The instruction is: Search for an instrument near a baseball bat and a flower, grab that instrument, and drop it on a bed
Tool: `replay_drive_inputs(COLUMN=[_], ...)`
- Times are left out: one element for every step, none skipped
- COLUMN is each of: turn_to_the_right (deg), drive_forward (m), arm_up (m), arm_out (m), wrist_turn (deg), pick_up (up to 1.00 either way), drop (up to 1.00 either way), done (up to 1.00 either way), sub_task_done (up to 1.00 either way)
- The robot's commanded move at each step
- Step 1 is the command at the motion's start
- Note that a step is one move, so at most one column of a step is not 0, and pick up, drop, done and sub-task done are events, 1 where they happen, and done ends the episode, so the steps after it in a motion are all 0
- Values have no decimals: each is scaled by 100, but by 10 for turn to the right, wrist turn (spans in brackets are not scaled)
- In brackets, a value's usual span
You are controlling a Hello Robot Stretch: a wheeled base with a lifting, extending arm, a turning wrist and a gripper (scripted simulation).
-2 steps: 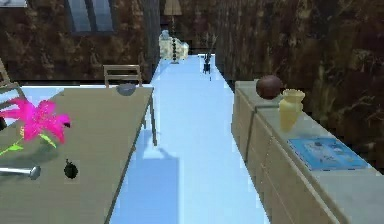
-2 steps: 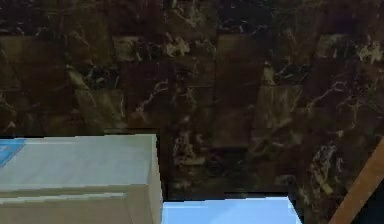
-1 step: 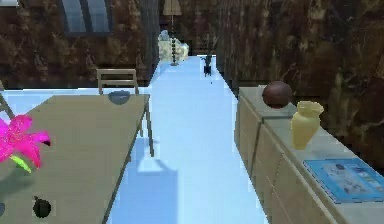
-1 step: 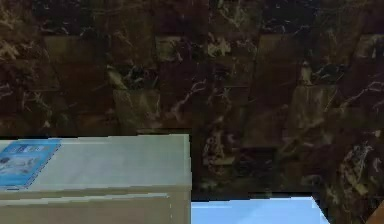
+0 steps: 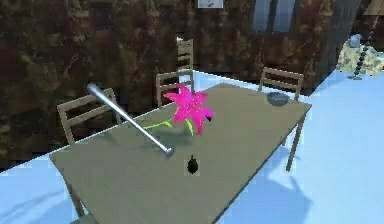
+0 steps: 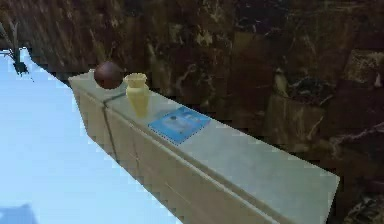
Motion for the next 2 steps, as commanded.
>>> replay_drive_inputs(turn_to_the_right=[450, 450], drive_forward=[0, 0], arm_up=[0, 0], arm_out=[0, 0], wrist_turn=[0, 0], pick_up=[0, 0], drop=[0, 0], done=[0, 0], sub_task_done=[0, 0])
